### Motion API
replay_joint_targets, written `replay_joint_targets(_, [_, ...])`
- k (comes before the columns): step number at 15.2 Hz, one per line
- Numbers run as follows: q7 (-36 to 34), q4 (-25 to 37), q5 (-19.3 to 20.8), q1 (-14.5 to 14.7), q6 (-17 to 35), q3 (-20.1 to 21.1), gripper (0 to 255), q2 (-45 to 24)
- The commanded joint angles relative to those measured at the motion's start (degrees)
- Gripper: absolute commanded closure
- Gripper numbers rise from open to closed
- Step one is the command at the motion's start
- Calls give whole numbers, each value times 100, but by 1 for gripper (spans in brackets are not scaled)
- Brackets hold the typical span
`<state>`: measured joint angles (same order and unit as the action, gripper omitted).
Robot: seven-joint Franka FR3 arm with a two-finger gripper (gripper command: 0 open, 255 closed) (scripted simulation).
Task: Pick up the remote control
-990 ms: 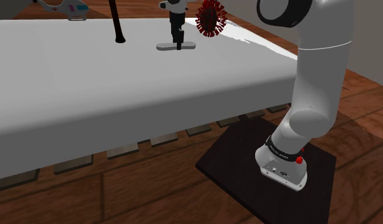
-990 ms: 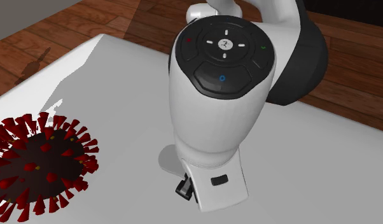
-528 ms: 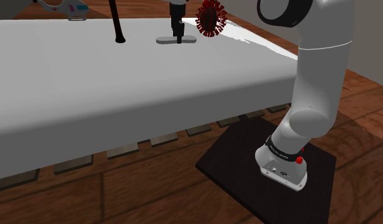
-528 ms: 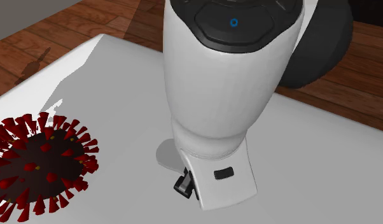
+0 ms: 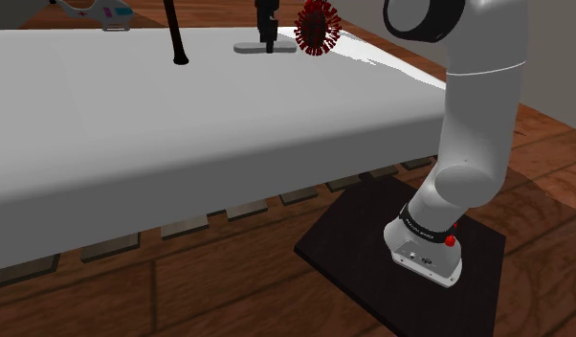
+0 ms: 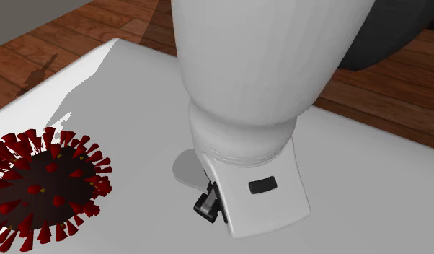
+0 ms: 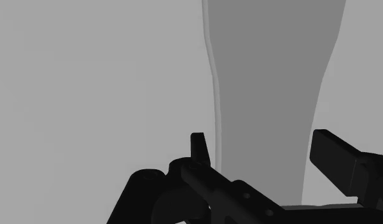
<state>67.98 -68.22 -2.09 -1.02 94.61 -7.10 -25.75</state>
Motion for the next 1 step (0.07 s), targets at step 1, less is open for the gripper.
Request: replay_joint_targets(1, [-2, 45, 1, 1, -50, 0, 255, 5])
